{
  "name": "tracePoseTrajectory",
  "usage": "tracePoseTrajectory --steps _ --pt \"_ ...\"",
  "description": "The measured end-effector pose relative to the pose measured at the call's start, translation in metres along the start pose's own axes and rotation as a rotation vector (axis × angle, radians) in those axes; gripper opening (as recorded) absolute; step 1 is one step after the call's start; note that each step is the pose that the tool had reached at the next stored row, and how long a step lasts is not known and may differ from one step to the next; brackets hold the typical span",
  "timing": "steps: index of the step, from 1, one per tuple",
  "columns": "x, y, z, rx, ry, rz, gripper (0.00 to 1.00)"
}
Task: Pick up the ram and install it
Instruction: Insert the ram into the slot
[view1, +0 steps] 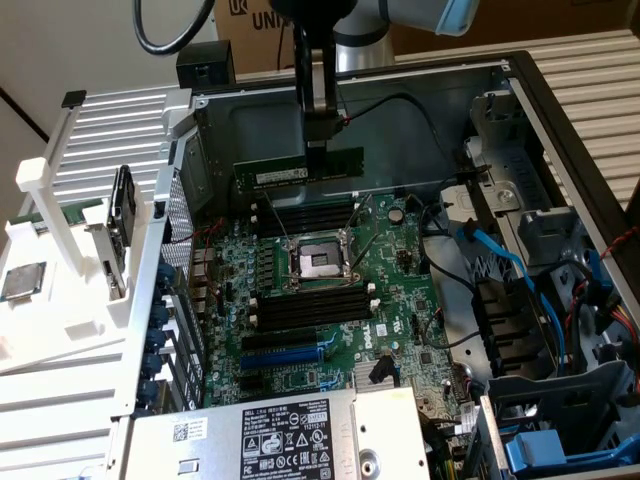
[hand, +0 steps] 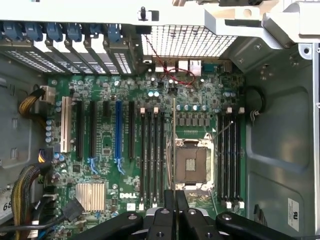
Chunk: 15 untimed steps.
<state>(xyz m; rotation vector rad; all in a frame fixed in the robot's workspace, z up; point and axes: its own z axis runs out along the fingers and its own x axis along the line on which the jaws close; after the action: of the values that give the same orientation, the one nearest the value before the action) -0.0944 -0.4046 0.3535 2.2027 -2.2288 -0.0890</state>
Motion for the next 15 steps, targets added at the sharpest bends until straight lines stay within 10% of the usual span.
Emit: tracePoseTrajectory --steps 15 --pt "-0.011 -0.0027 0.0170 0.0004 0.0060 0.009 0.12"
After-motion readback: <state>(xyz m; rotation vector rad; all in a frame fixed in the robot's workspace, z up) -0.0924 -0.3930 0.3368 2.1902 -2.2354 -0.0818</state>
